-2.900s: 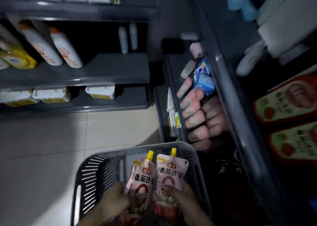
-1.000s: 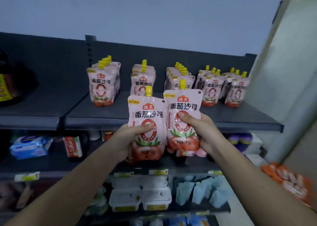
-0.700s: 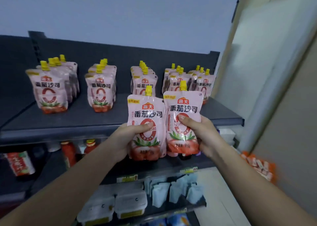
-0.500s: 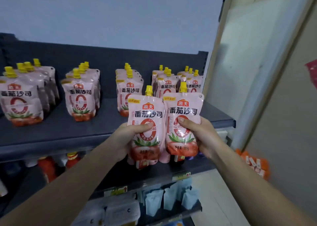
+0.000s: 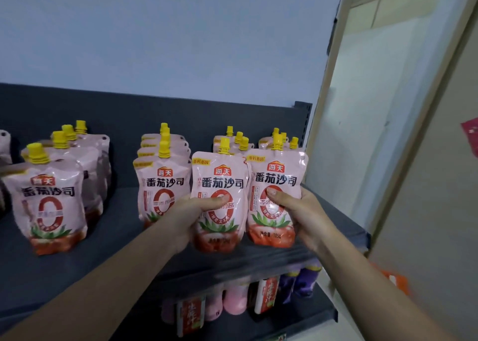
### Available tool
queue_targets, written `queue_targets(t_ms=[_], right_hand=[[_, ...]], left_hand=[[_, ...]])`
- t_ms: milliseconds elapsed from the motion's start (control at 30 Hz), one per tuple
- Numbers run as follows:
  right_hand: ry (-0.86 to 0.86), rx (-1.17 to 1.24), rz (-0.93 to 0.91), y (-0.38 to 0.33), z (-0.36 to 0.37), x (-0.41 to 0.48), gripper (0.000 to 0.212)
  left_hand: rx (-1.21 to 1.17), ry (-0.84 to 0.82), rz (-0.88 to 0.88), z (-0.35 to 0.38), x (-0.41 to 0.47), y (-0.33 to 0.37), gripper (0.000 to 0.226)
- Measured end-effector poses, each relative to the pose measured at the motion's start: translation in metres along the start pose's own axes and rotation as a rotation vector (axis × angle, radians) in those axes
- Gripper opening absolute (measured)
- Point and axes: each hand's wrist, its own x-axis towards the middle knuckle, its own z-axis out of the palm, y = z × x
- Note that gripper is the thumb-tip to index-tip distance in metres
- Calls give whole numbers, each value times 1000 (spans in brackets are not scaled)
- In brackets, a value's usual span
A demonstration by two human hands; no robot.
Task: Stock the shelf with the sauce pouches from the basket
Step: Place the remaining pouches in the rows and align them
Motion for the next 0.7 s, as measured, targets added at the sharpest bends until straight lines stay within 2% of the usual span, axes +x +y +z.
queue_targets(t_ms=[100, 267, 367, 467, 700], right_hand=[[-18, 20, 12, 9, -7, 17, 48], [-58, 19, 3, 16, -23, 40, 42], [-86, 22, -18, 22, -35, 58, 74], [-104, 17, 13, 30, -47, 72, 90], [-143, -4, 24, 38, -78, 98, 79]], left_hand=[[-36, 28, -1, -1, 17, -6, 30], [-43, 21, -15, -2, 37, -14, 39], [-42, 39, -16, 0, 46, -16, 35], [1, 18, -4, 3, 53, -19, 30], [9, 25, 36, 19, 72, -26, 24]])
